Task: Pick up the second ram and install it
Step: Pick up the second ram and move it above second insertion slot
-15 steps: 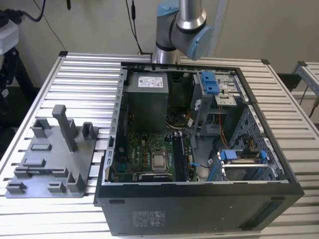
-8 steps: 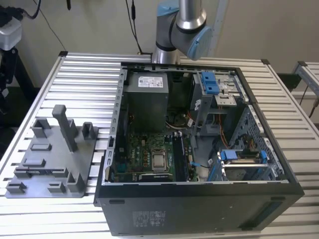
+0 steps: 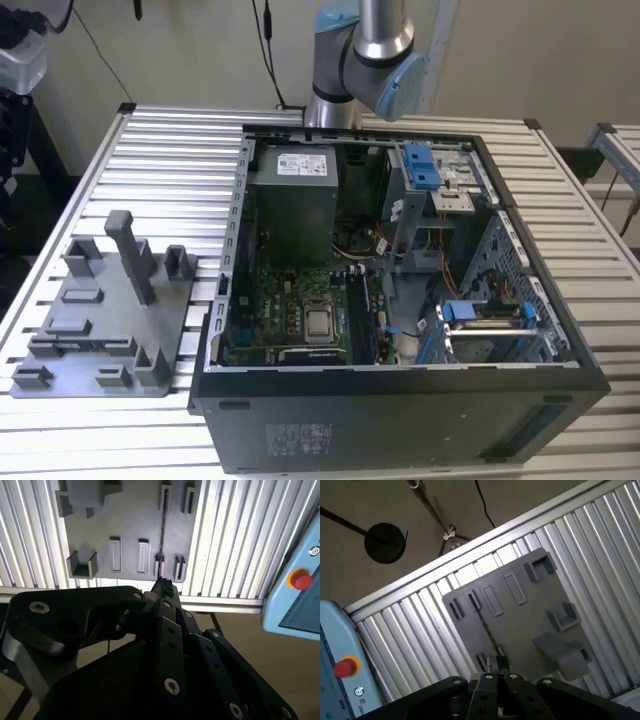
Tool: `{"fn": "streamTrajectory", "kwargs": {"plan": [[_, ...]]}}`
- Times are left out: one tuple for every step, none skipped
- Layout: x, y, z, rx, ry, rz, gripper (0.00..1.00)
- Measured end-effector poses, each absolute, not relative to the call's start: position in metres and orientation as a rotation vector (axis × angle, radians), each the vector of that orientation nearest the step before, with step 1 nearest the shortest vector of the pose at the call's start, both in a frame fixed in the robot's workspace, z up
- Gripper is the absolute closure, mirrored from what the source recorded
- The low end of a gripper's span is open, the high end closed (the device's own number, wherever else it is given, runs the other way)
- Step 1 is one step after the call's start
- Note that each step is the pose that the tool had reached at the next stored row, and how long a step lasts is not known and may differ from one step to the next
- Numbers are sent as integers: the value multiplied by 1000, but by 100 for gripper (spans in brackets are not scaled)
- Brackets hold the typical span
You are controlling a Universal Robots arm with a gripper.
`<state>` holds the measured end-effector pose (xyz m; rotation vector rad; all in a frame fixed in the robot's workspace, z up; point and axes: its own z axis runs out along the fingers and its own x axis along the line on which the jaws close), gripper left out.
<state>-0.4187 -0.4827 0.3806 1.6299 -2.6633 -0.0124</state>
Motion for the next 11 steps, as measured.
{"fn": "streamTrajectory", "kwargs": {"plan": [[-419,-483,381,1646,-2653,-12,89],[-419,-483,381,1662,-2643,-12,89],[-419,-483,380,1677,-2634,-12,89],[-419,-483,380,1692,-2624,-12,89],[-419,-483,380,1707,-2614,-12,89],[-419,-483,380,1722,-2604,-11,89],[-419,-483,380,1735,-2596,-11,89],[-419,-483,380,1747,-2587,-11,89],[-419,-483,380,1760,-2579,-11,89],[-419,-483,380,1772,-2570,-11,89],[-419,-483,380,1784,-2562,-11,89]]}}
